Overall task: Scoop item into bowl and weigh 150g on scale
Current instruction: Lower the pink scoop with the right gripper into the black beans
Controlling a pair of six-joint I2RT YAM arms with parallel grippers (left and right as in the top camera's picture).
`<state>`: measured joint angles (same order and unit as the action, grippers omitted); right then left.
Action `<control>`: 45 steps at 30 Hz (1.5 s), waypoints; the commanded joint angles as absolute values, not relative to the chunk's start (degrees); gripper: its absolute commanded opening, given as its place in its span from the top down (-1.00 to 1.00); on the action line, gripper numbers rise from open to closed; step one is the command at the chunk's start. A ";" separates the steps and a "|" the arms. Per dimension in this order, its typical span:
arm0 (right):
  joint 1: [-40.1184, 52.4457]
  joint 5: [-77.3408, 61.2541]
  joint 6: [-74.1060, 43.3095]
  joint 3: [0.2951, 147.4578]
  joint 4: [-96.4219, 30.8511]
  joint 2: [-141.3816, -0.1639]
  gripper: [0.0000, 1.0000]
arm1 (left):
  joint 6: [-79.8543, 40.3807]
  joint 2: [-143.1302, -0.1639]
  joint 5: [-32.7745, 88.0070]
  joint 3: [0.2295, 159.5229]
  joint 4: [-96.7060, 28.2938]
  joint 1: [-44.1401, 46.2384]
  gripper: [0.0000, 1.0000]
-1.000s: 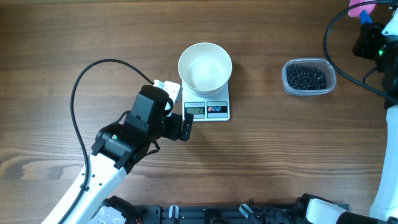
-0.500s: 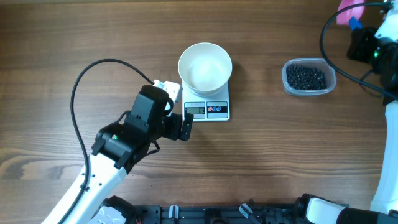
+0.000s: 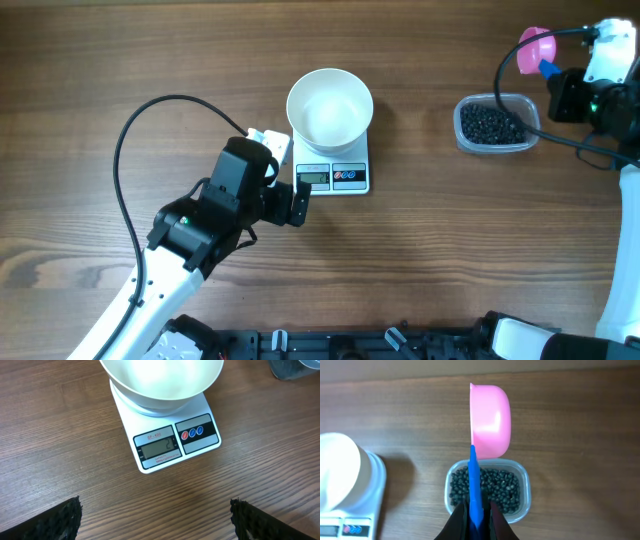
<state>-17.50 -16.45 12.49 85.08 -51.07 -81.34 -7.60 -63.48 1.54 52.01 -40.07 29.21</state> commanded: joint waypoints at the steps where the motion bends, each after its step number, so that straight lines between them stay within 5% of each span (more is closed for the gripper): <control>1: -17.21 -15.20 18.44 85.76 -51.03 -84.66 0.91 | -6.44 -63.55 1.19 52.18 -40.07 29.52 -1.00; 45: -17.21 -7.01 11.99 80.34 -57.71 -90.45 0.91 | -6.44 -63.55 1.19 52.18 -40.07 29.52 -1.00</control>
<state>-17.50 -9.65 12.45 80.79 -57.98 -89.49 -7.60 -63.48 1.54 52.01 -40.07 29.21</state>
